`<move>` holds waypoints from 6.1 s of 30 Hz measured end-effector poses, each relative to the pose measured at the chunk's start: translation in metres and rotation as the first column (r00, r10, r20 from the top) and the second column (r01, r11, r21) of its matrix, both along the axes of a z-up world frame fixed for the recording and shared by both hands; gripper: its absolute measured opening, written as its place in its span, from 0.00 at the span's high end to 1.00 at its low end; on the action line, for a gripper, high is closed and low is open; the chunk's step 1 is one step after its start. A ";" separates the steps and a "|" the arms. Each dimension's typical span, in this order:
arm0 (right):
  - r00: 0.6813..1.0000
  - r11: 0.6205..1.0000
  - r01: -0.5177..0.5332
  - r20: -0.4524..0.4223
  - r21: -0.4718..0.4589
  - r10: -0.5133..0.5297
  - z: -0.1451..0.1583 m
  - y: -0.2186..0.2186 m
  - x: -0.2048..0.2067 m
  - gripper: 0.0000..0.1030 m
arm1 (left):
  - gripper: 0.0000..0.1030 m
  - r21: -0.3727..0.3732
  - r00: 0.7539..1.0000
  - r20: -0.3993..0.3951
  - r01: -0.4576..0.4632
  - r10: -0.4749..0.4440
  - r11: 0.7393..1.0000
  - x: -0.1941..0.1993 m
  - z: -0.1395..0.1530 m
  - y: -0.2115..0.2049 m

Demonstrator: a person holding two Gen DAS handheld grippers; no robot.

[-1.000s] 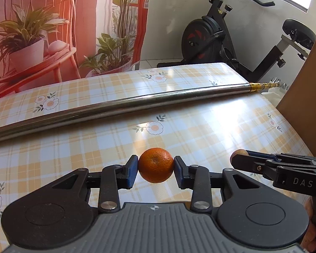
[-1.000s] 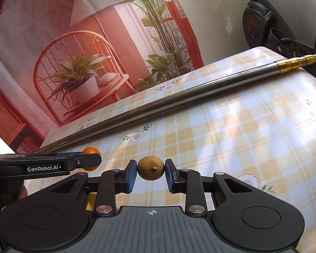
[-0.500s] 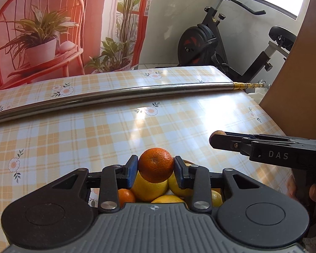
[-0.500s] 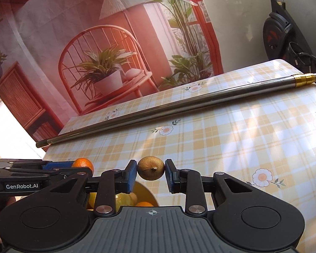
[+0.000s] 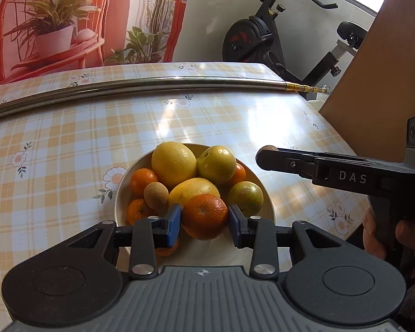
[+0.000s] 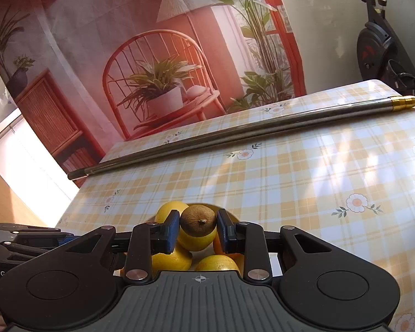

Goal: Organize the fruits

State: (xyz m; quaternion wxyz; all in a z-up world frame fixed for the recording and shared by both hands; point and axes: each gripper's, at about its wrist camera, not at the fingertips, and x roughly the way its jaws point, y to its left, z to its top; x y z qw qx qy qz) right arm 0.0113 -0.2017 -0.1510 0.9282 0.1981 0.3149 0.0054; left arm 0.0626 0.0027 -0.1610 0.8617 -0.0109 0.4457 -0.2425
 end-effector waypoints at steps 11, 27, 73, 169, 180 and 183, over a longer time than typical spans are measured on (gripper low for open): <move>0.995 0.999 -0.036 -0.087 0.016 0.037 -0.018 0.018 -0.025 0.74 | 0.62 0.024 0.997 -0.079 0.002 0.000 1.000 -0.008 -0.025 0.001; 0.973 0.993 -0.113 -0.206 -0.017 0.107 -0.038 0.035 -0.015 0.74 | 0.62 0.084 0.994 -0.106 0.023 -0.014 0.996 -0.004 -0.041 -0.007; 0.973 0.991 -0.094 -0.220 -0.092 0.072 -0.020 0.033 -0.010 0.68 | 0.46 0.118 0.991 0.117 -0.081 0.067 0.990 -0.021 0.001 0.008; 0.944 0.918 0.244 0.295 -0.312 -0.150 0.230 0.038 -0.081 0.00 | 0.00 -0.082 0.711 0.665 -0.235 0.229 0.968 -0.080 0.205 0.005; 0.944 0.919 0.242 0.295 -0.312 -0.149 0.230 0.038 -0.081 0.00 | 0.00 -0.082 0.714 0.662 -0.235 0.230 0.968 -0.079 0.206 0.006; 0.944 0.919 0.242 0.294 -0.312 -0.149 0.229 0.039 -0.081 0.00 | 0.00 -0.083 0.714 0.661 -0.237 0.231 0.968 -0.080 0.206 0.006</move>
